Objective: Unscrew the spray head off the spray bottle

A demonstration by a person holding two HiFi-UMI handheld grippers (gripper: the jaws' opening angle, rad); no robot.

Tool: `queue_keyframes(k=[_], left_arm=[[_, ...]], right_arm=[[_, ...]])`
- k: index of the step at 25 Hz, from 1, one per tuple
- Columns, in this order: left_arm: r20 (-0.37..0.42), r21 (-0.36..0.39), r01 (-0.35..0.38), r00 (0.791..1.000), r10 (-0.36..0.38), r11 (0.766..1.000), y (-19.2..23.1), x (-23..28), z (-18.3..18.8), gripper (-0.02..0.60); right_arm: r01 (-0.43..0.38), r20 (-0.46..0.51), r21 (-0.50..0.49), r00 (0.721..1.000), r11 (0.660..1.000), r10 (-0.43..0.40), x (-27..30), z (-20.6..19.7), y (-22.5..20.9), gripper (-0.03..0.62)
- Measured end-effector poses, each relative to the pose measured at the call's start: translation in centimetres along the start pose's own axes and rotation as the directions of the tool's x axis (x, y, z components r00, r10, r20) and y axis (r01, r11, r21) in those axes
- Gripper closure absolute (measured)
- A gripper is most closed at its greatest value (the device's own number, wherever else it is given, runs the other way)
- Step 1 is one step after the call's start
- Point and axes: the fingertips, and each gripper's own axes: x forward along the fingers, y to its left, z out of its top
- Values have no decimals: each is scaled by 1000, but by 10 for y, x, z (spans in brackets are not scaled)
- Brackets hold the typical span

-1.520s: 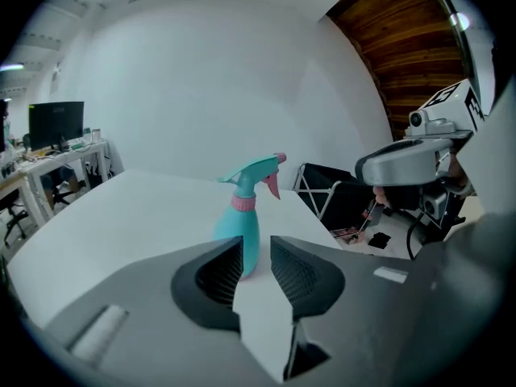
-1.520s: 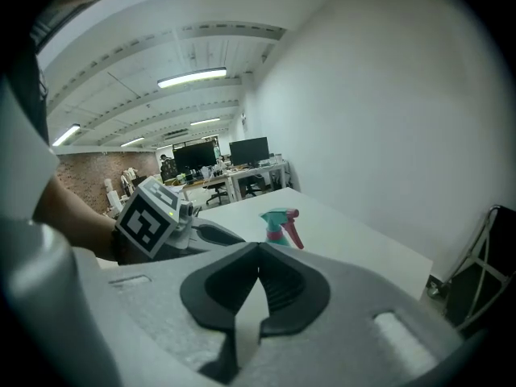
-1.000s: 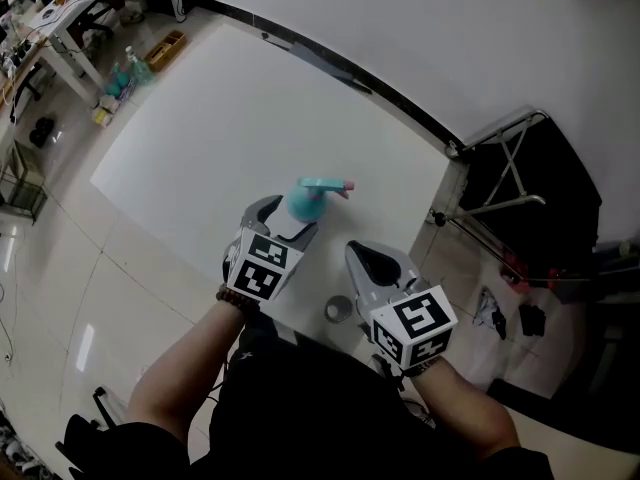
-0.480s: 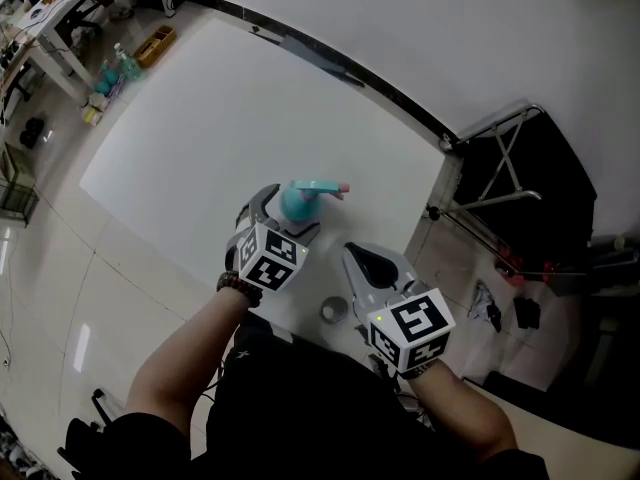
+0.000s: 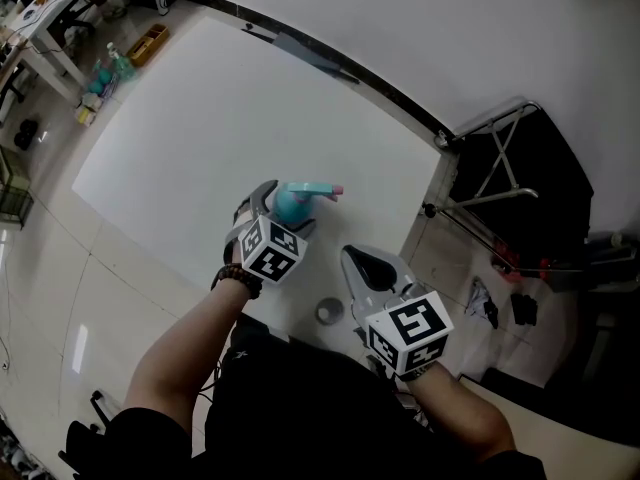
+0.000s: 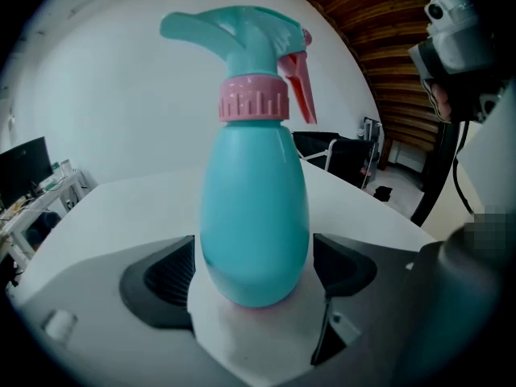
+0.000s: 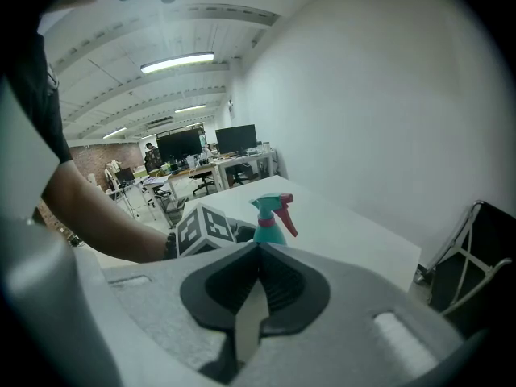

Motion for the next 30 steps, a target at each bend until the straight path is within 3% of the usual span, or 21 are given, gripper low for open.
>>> queue_keyframes(k=[8,20,25,30], left_arm=[[-7,11,-19,1000,19,1000,4,2,-1,154],[-22,25,-20,1000,20,1000,5,-8,-4,166],[-45,66,-22,999,25,998,4,-17,-6,169],[-79,157,-26,996,39,987,3,-30,-6,172]], right_arm=[[0,4,3,1000,1000,0,-1,1,-1,603],[-3,17,2,1000,1000,3,-2,3,1,603],[-3,24,-3,1000,1000,3,-5,3,1,604],[-1,27,-6,1000,1000,1,-11,2,-3,604]])
